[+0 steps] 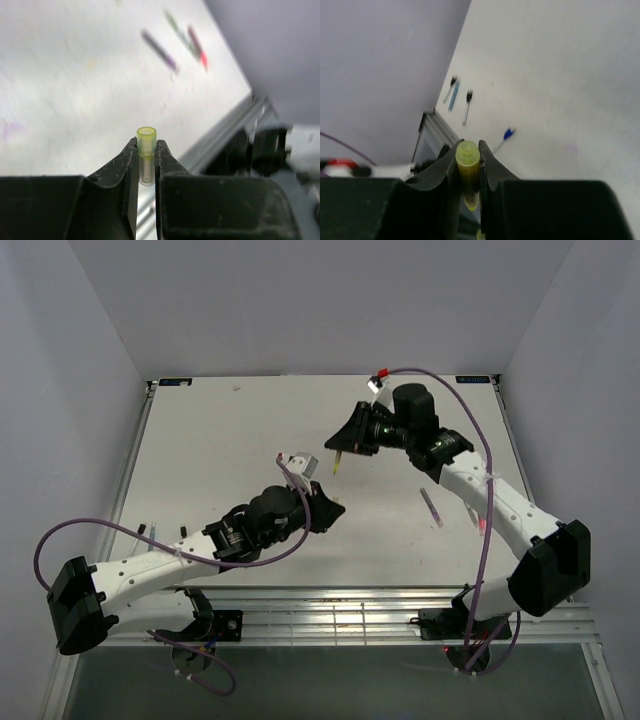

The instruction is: Open the pen caps

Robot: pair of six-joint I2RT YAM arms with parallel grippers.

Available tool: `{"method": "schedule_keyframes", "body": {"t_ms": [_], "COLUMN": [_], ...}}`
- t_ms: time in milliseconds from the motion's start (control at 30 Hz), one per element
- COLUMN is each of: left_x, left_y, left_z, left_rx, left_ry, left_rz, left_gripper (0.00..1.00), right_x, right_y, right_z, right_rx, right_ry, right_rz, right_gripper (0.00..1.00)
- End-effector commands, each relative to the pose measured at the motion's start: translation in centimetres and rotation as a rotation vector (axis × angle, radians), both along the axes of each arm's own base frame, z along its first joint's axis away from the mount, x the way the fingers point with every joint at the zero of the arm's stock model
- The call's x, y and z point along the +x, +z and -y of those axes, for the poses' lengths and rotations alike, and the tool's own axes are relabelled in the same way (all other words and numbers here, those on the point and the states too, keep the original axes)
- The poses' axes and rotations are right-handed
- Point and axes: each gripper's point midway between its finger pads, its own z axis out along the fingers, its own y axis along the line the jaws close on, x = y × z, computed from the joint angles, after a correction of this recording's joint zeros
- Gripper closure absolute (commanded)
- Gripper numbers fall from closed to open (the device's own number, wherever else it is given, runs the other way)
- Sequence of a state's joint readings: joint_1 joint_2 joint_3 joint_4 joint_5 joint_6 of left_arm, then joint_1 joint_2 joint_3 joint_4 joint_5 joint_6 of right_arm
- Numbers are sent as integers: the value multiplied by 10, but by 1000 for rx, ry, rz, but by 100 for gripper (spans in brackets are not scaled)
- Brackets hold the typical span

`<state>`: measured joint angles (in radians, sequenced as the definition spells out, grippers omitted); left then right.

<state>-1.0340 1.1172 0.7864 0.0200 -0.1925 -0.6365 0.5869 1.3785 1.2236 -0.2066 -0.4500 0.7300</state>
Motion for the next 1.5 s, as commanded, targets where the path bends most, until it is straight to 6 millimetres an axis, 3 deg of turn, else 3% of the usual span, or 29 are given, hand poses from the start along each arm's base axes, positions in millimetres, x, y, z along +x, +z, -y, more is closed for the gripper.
{"method": "schedule_keyframes", "body": {"t_ms": [0,33,67,100,167,233,367,400,533,567,633,667,700,733,767,867,1133,1167,1233,1300,1467], "left_x": [-68,-71,-72,-73,-72,-69,-42,-31,22,30,50,56,59,67,71,82,106,112,115,120,119], "left_y": [-81,-90,-90,-91,-91,-88,-58,-42,-25,-27,-36,-48,-46,-57,-64,-87,-117,-112,-122,-119,-123], "left_z": [-14,-19,-22,-23,-31,-39,-47,-41,-42,-42,-40,-36,-36,-31,-30,-21,-12,-8,-5,-2,-1], "left_rx": [159,179,180,185,185,194,219,208,202,204,219,255,251,273,291,319,299,289,308,297,272], "left_ry": [-176,-175,-167,-167,-134,-102,19,32,61,62,56,45,39,37,34,-2,-22,-23,-30,-16,9], "left_rz": [-209,-229,-234,-238,-241,-233,-174,-154,-176,-177,-170,-170,-150,-157,-166,-198,-259,-256,-285,-294,-334], "left_gripper": [100,100,100,100,100,100,100,100,100,100,100,100,100,100,100,100,100,100,100,100,100], "right_x": [95,100,106,115,119,122,117,115,116,119,127,137,141,145,151,163,190,192,191,194,195], "right_y": [121,138,140,134,135,124,73,66,25,7,-10,-34,-45,-58,-83,-109,-147,-153,-166,-167,-187], "right_z": [26,26,27,24,20,15,16,17,22,20,15,11,8,5,2,-2,-7,-5,0,3,12], "right_rx": [194,212,214,208,215,204,88,68,-40,-83,-133,-193,-212,-236,-273,-322,-438,-469,-530,-562,-678], "right_ry": [-233,-231,-233,-238,-230,-212,-177,-173,-159,-141,-119,-96,-77,-64,-53,-74,-109,-116,-134,-163,-195], "right_rz": [310,335,335,316,312,290,221,221,203,192,184,149,133,113,81,64,-11,-37,-73,-72,-105], "right_gripper": [92,92,92,92,92,92,92,92,92,92,92,92,92,92,92,92,92,92,92,92,92]}}
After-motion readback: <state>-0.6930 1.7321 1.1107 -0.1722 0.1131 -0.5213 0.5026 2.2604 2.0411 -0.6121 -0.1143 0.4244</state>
